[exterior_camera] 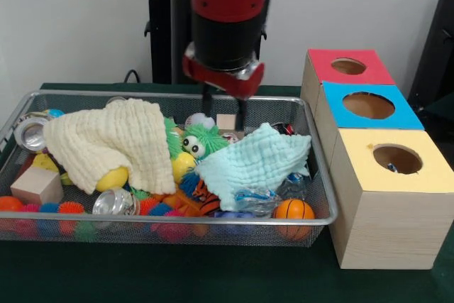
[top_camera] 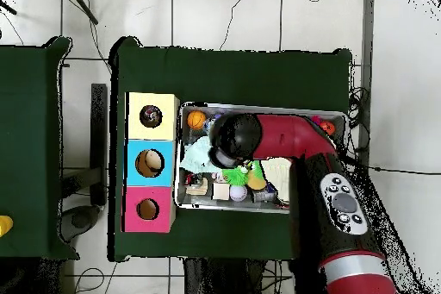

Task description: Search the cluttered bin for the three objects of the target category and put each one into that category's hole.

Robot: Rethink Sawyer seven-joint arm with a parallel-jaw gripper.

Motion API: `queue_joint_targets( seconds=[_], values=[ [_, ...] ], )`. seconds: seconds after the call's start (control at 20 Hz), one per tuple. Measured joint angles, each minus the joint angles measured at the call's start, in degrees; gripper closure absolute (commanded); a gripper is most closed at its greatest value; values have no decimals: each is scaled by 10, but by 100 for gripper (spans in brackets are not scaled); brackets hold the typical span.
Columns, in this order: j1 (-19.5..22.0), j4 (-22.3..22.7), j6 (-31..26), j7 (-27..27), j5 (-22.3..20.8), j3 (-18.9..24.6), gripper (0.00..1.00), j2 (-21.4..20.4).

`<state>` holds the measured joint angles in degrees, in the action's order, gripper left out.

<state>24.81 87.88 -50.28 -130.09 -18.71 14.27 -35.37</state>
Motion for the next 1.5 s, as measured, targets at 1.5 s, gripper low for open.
queue_joint_targets(
  seconds=[1.5],
  values=[
    [80,53,190,107,-172,46,0,42]
  ],
)
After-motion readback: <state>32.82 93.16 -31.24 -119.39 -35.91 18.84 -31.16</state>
